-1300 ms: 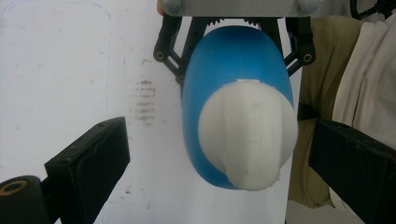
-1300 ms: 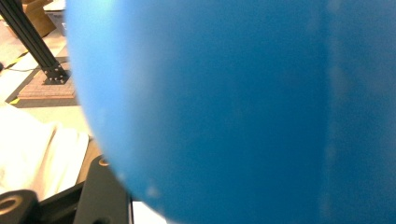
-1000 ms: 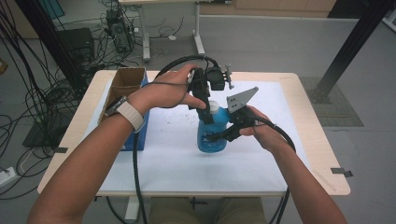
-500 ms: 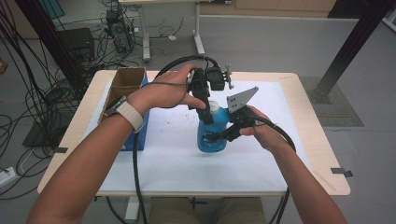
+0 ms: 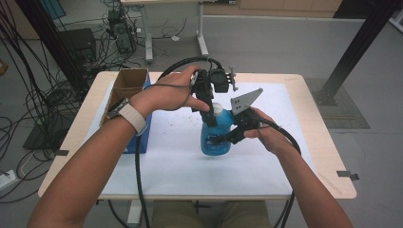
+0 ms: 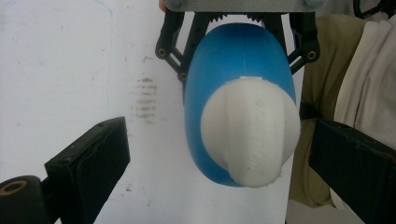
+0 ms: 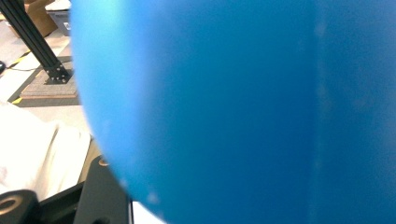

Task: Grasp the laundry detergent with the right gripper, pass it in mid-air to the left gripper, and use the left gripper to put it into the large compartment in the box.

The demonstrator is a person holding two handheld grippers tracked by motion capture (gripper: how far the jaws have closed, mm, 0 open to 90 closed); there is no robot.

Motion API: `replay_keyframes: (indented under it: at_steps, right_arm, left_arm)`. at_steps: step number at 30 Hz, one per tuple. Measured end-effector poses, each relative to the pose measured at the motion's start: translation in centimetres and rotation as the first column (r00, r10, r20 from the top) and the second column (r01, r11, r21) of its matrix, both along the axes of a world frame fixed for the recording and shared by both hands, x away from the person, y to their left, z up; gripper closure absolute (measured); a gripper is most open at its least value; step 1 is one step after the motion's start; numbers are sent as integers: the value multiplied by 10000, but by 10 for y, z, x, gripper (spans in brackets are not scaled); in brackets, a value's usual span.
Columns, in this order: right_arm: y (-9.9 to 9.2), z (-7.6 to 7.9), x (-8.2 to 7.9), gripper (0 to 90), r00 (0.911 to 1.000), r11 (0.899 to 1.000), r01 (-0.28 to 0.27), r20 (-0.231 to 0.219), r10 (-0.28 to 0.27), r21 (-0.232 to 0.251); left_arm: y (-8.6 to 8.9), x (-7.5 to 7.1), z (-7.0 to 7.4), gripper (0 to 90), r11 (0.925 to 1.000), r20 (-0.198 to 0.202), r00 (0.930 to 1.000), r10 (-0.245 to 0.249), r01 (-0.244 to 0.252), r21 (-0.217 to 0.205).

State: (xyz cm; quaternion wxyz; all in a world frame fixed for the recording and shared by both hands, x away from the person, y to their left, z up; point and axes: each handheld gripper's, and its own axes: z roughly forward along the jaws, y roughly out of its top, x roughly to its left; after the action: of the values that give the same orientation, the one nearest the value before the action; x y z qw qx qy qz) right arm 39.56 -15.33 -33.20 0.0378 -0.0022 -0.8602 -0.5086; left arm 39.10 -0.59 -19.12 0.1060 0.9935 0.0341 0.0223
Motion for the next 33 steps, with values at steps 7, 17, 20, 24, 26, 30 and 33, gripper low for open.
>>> replay_keyframes:
  at_steps: [7,17,20,24,26,30,33]
  right_arm:
    - [0,0,0,420,10000,10000,14,-8,-14,-5]
    - [0,0,0,421,10000,10000,-25,-8,25,-6]
    - [0,0,0,421,10000,10000,-32,-5,32,-30]
    - [1,-1,0,421,10000,10000,-38,-29,38,-34]
    - [1,0,0,420,10000,10000,-35,-22,35,-31]
    - [1,0,0,421,10000,10000,-55,-12,55,-25]
    - [1,0,0,421,10000,10000,-68,-14,68,-29]
  left_arm:
    - [0,0,0,58,10000,20,10000,32,-32,-10]
    - [0,-1,-1,58,10000,19,10000,30,-30,-21]
    - [0,0,-1,58,10000,27,10000,34,-34,-7]
    - [1,0,-1,58,10000,35,10000,48,-48,0]
    - [1,0,-1,58,10000,42,10000,81,-81,-12]
    - [1,-1,-1,58,10000,46,10000,67,-67,-4]
    - [1,0,-1,58,10000,50,10000,85,-85,-4]
